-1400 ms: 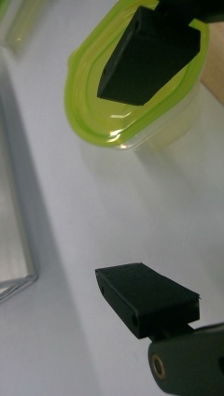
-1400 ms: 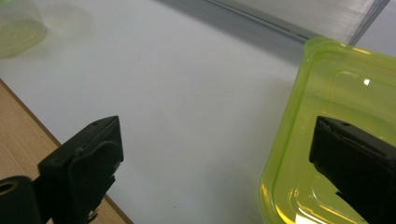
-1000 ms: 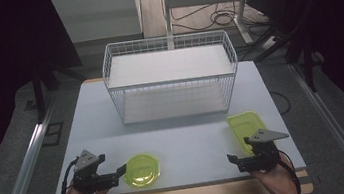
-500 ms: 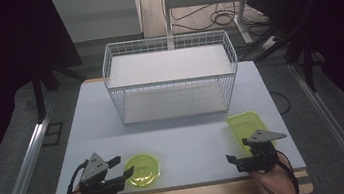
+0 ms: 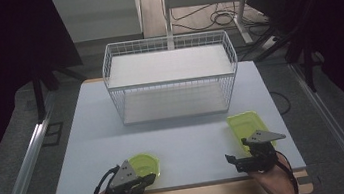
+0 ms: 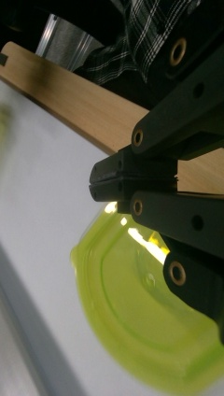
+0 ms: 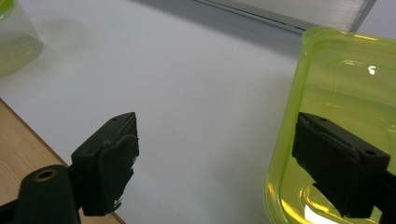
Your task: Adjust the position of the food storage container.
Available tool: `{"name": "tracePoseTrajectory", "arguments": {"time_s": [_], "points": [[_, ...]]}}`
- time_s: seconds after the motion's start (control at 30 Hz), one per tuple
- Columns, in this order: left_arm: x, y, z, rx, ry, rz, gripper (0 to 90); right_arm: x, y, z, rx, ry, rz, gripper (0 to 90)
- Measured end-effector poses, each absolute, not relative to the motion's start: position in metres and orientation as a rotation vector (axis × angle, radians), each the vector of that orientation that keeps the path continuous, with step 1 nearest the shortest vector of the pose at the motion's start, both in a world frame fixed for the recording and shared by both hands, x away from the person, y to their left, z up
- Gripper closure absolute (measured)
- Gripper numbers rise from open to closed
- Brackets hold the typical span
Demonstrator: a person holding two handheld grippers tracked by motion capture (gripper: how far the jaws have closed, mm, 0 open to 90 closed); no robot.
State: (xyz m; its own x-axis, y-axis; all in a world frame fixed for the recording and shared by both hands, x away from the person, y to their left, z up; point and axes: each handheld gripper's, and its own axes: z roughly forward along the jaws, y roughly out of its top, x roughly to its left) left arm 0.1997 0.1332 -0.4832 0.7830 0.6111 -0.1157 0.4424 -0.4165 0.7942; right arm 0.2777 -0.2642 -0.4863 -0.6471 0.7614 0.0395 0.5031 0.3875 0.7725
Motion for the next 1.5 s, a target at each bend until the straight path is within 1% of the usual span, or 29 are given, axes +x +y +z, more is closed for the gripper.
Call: {"name": "tracePoseTrajectory", "arguments": {"time_s": [0.17, 0.4, 0.87, 1.03, 1.5], "points": [[0.2, 0.123, -0.49, 2.118, 0.786, 0.229, 90.0, 0.278, -0.264, -0.488, 1.104, 2.337, 1.11, 14.8], [0.203, 0.126, -0.494, 2.124, 0.838, 0.217, 90.0, 0.278, -0.263, -0.489, 1.103, 2.338, 1.102, 14.9], [0.221, 0.152, -0.502, 2.064, 0.965, 0.217, 90.0, 0.278, -0.263, -0.489, 1.106, 2.339, 1.098, 15.3], [0.23, 0.165, -0.503, 2.044, 1.003, 0.235, 89.9, 0.279, -0.263, -0.489, 1.108, 2.337, 1.097, 15.9], [0.253, 0.198, -0.501, 1.992, 1.09, 0.351, 89.9, 0.279, -0.263, -0.488, 1.118, 2.327, 1.114, 19.0]]}}
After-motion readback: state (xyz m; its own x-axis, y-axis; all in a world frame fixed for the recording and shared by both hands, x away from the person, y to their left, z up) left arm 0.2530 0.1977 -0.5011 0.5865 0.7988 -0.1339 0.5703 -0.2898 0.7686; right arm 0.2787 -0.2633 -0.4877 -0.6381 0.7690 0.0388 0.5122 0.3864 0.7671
